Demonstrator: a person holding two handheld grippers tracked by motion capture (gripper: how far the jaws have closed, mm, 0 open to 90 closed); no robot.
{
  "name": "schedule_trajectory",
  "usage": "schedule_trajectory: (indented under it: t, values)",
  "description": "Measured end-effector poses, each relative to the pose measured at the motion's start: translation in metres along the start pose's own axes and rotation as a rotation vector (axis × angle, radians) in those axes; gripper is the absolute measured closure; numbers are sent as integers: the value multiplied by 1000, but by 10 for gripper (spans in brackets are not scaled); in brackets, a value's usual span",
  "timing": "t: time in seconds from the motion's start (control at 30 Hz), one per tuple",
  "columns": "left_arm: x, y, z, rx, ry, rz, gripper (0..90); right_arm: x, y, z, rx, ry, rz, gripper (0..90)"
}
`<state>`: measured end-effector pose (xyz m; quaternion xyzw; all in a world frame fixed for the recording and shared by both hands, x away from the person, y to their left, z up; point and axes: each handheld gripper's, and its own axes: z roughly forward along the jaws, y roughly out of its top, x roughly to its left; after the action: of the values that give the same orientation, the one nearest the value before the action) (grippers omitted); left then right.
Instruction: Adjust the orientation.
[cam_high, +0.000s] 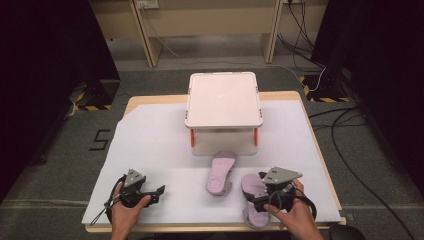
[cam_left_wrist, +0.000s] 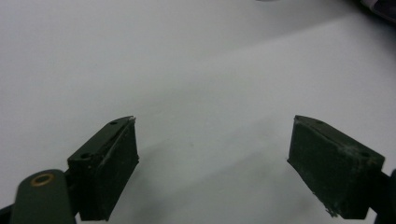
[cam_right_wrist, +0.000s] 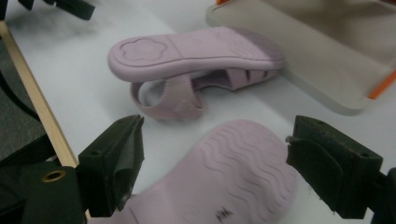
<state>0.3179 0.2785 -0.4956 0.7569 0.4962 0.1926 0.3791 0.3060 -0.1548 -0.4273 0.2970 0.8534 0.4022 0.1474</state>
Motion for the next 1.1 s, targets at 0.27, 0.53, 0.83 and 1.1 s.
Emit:
schedule_trajectory:
  t: [0.27,0.53,0.83,1.1]
  values:
    - [1,0,0,2,2,-1,153,11,1,18,162,-66,-99,203]
    - [1,-1,0,0,-8,-12,160,-3,-6,-4,169,-59,-70,351]
    - [1,0,0,-9,-12,-14,164,-29,-23,-17,249,-73,-70,574]
    - [1,0,-1,-17,-16,-8,166,-41,-27,-20,220,-45,-63,631]
